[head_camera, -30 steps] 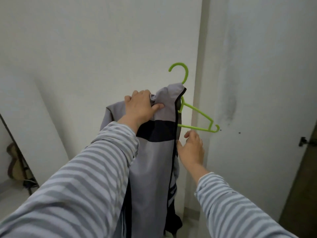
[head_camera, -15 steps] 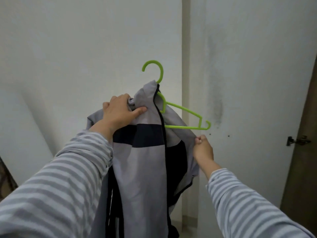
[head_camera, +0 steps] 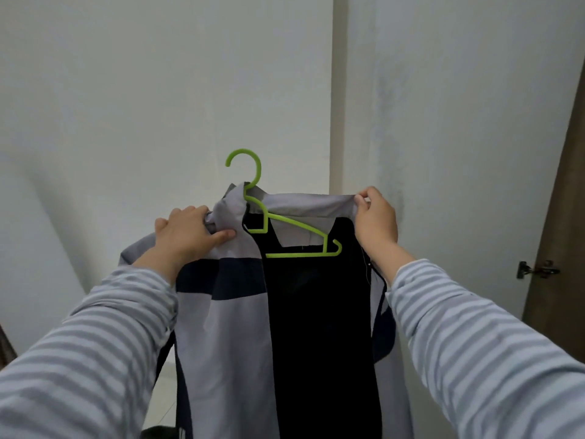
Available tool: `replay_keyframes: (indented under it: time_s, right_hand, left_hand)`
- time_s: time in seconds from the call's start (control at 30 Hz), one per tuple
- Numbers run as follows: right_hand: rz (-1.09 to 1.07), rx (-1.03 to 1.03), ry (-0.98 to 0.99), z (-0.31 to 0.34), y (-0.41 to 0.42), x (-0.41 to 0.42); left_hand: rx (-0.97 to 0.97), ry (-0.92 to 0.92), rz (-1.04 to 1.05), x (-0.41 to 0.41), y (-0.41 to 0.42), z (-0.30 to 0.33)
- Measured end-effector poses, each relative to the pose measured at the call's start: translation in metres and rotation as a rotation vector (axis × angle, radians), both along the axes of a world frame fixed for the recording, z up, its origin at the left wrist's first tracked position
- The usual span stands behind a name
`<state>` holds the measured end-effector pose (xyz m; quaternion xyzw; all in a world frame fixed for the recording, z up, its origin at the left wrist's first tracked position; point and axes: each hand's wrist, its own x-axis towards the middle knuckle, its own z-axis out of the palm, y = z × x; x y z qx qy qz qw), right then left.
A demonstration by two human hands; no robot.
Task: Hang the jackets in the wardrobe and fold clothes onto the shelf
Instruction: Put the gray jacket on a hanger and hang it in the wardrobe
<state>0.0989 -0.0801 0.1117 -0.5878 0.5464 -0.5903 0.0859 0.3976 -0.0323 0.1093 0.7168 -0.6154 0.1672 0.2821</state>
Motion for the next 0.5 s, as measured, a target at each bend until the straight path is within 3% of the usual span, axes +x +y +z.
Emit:
replay_keyframes:
  time_s: [0.23,0.4,0.5]
  right_hand:
    - [0.013,-0.091,0.285,0.015,0.017,0.037]
    - [0.075,-0.189,0.423,0.02,0.019,0.047]
    - [0.082,-0.162,0.374,0.022,0.015,0.032]
  left_hand:
    - [-0.222,0.117,0.218,-0.051,-0.013,-0.007]
    - [-0.329,0.191,0.076,-0.084,-0.019,0.006]
    - [-0.377,0.217,-0.034,-0.101,-0.015,0.01]
